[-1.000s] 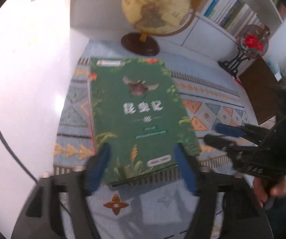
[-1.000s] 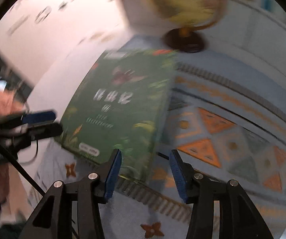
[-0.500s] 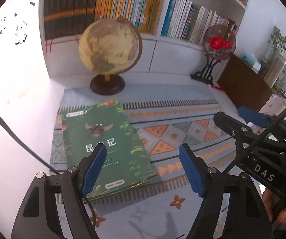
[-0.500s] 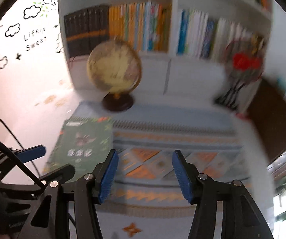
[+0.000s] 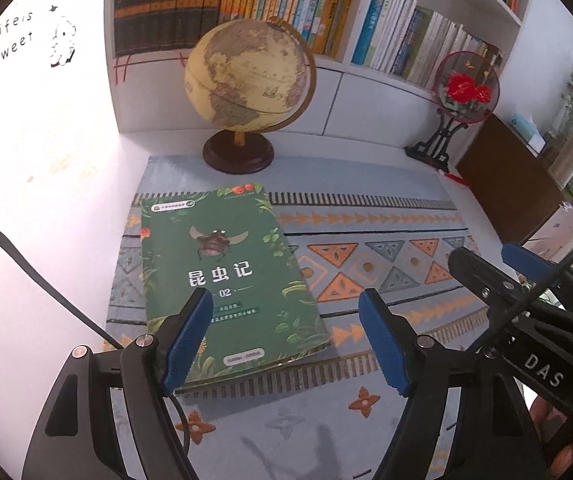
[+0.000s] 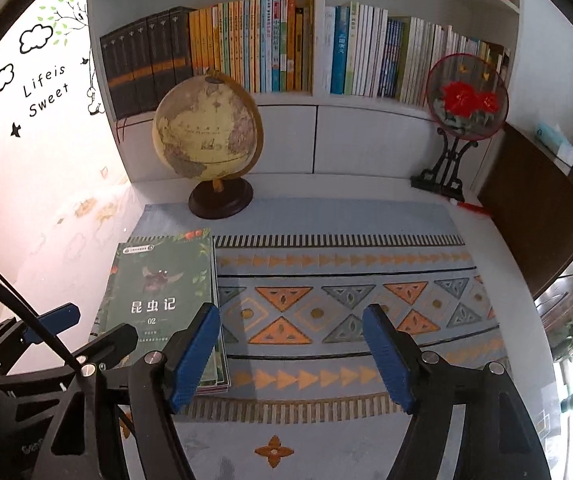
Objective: Organize books
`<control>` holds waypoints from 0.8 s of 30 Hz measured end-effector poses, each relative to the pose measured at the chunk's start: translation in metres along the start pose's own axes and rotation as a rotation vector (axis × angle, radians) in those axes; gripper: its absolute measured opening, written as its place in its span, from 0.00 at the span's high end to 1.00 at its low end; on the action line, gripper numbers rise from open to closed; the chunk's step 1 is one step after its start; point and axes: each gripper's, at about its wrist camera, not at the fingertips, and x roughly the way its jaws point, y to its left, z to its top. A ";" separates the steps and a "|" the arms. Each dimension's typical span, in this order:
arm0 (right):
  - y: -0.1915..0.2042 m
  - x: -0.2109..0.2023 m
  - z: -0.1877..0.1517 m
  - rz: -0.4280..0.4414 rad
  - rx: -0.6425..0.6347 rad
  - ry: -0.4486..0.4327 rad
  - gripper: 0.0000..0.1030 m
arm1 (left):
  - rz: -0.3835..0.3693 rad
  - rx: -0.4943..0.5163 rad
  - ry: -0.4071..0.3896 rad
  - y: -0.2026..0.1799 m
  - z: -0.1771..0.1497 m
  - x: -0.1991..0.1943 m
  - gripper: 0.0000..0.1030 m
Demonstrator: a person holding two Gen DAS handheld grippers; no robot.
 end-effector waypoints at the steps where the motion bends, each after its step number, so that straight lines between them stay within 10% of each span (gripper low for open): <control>1: 0.001 0.000 -0.001 -0.006 -0.003 0.002 0.30 | 0.002 -0.003 0.001 0.001 0.000 0.001 0.28; 24: 0.000 0.009 -0.001 -0.014 -0.003 0.043 0.30 | 0.024 -0.028 0.031 0.002 0.004 0.008 0.24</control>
